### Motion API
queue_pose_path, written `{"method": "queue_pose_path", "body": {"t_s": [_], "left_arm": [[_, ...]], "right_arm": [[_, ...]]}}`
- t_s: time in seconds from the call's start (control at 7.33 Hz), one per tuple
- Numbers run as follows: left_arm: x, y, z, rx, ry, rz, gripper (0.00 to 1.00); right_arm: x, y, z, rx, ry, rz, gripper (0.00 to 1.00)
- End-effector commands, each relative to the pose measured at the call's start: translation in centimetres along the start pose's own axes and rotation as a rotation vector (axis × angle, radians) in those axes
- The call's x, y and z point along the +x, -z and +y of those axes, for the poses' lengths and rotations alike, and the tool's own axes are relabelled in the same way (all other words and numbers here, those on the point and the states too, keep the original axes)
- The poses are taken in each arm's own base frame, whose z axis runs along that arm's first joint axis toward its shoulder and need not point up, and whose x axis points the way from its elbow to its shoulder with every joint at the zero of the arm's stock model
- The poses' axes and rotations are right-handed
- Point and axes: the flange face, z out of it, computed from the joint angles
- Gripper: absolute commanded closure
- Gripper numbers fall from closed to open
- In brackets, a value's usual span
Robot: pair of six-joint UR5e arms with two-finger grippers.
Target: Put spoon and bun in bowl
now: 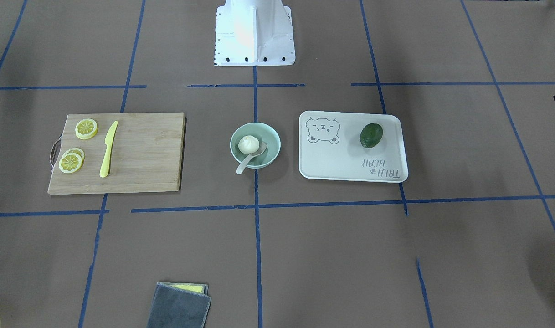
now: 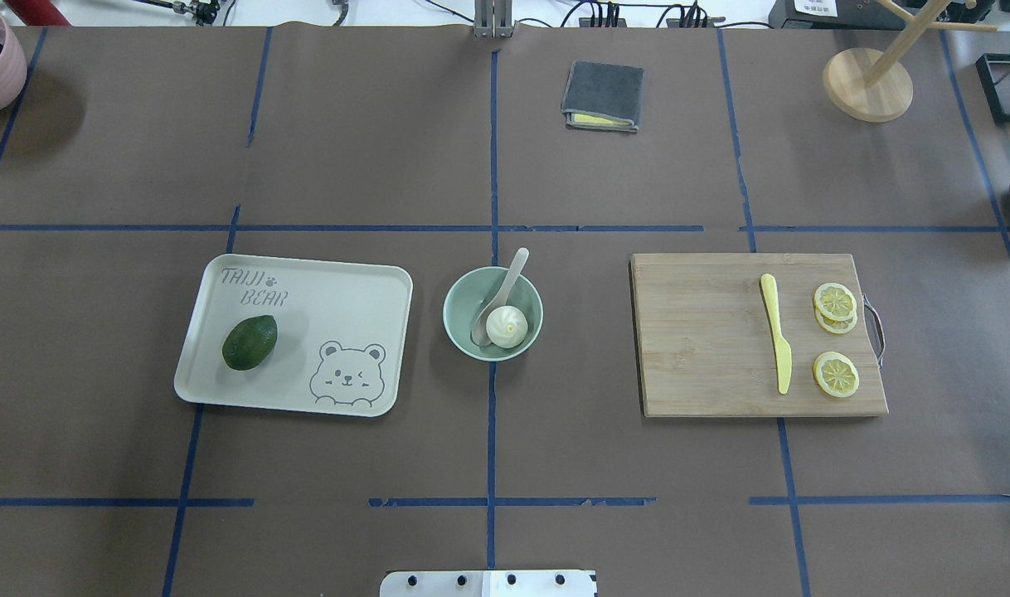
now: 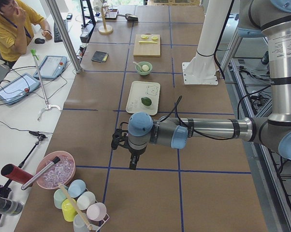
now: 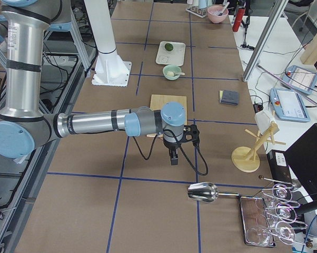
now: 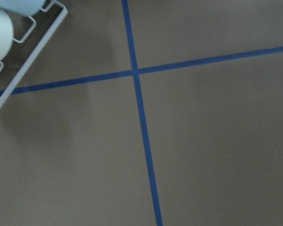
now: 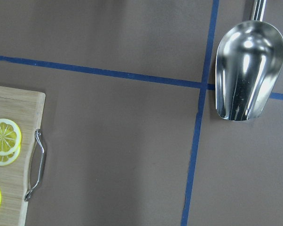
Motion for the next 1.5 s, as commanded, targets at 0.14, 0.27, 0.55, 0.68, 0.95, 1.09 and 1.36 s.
{"method": "queue_pose_path", "body": {"t_s": [0.14, 0.27, 0.55, 0.68, 0.95, 1.09, 1.36], "left_arm": [[-0.9, -0.7, 1.0, -0.132, 0.029, 0.008, 0.0], [-3.7, 2.8, 0.0, -0.071, 0.078, -0.02, 0.0], [-5.7, 5.8, -1.0, -0.018, 0.105, -0.079, 0.0], [-6.6, 4.8, -0.9, -0.029, 0.116, -0.074, 0.0], [-7.3, 4.2, -0.9, -0.005, 0.095, -0.073, 0.0], [-7.0, 4.5, -1.1, 0.001, 0.09, -0.073, 0.0], [-6.7, 4.7, -1.3, 0.01, 0.087, -0.062, 0.0]], "right_arm": [[0.3, -0.1, 0.0, -0.002, -0.001, 0.014, 0.0], [0.6, -0.5, 0.0, -0.008, 0.005, 0.016, 0.0], [1.0, 0.1, 0.3, 0.003, -0.011, 0.004, 0.0], [1.3, 0.2, 0.2, 0.009, -0.013, 0.01, 0.0], [1.7, 0.1, 0.3, 0.005, -0.02, 0.004, 0.0], [1.1, 0.5, -0.4, 0.013, -0.01, 0.004, 0.0], [2.8, -1.1, 0.4, -0.016, 0.022, 0.004, 0.0]]}}
